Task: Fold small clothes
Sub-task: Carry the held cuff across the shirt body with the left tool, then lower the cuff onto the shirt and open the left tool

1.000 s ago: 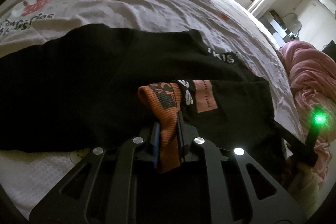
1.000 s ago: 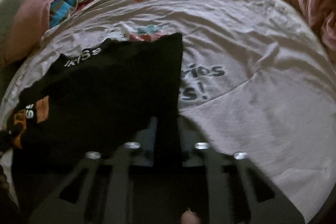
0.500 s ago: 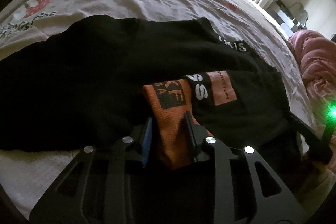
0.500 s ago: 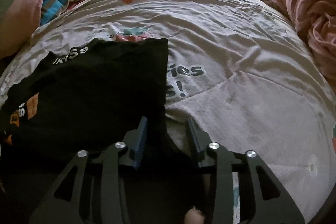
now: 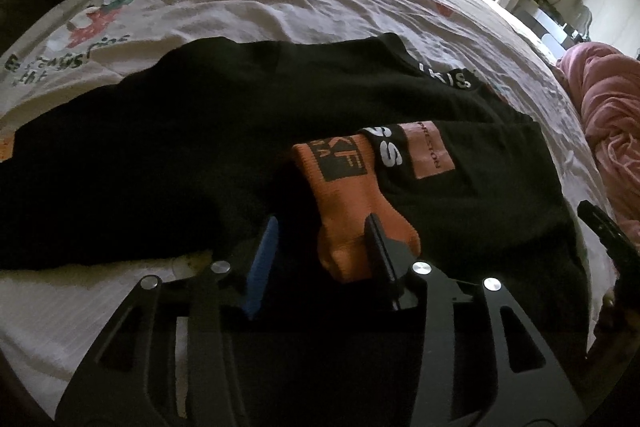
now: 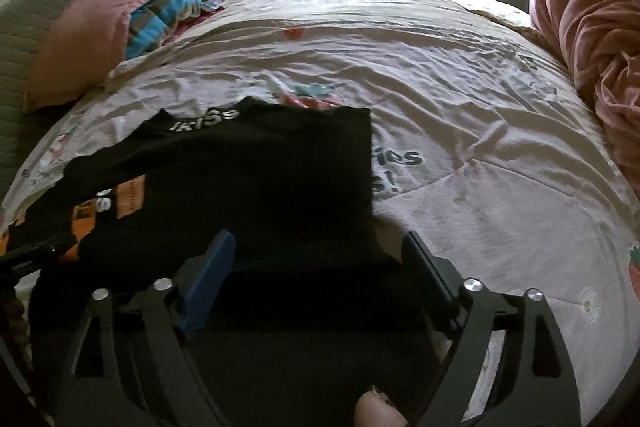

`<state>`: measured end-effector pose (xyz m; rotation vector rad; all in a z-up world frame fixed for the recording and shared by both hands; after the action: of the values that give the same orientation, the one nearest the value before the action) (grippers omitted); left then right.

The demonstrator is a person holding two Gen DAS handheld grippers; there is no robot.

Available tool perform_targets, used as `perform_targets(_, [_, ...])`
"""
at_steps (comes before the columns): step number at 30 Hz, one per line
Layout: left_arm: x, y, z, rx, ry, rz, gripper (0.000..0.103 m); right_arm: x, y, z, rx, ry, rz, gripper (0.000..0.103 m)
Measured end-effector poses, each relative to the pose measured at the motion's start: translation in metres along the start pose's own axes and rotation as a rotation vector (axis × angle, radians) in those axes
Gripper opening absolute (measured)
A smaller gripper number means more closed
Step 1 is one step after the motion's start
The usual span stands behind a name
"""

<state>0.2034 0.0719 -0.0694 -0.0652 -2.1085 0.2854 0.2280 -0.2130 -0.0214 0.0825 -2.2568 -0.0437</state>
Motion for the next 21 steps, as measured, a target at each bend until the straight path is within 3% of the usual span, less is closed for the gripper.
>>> perform_targets(5, [0.012, 0.002, 0.002, -0.001, -0.02, 0.0, 0.049, 0.01, 0.011, 0.001, 0.013, -0.018, -0.026, 0.095])
perform_targets(10, [0.024, 0.0, 0.005, -0.019, -0.043, -0.008, 0.072, 0.018, 0.018, -0.001, 0.018, -0.033, -0.05, 0.097])
perform_targets(13, [0.03, 0.001, 0.006, -0.021, -0.059, -0.012, 0.074, 0.024, 0.023, -0.001, 0.022, -0.045, -0.06, 0.098])
perform_targets(15, [0.033, 0.002, 0.006, -0.016, -0.067, -0.011, 0.087, 0.026, 0.025, -0.002, 0.025, -0.047, -0.07, 0.098])
perform_targets(21, [0.047, 0.009, 0.006, 0.008, -0.104, -0.011, 0.089, 0.036, 0.044, -0.003, 0.056, -0.067, -0.105, 0.098])
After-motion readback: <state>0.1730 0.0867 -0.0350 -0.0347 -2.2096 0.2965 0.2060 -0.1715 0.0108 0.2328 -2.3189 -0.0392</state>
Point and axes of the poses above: each gripper's, at about its wrist camera, not at the fingertips, and x roughly against the way its jaws point, y to its left, z to its underside, the point moved 3 cm from there along -x, roughly the way its jaws point, and after that the axes turned 1 degree about x, right-handed, at the moved point
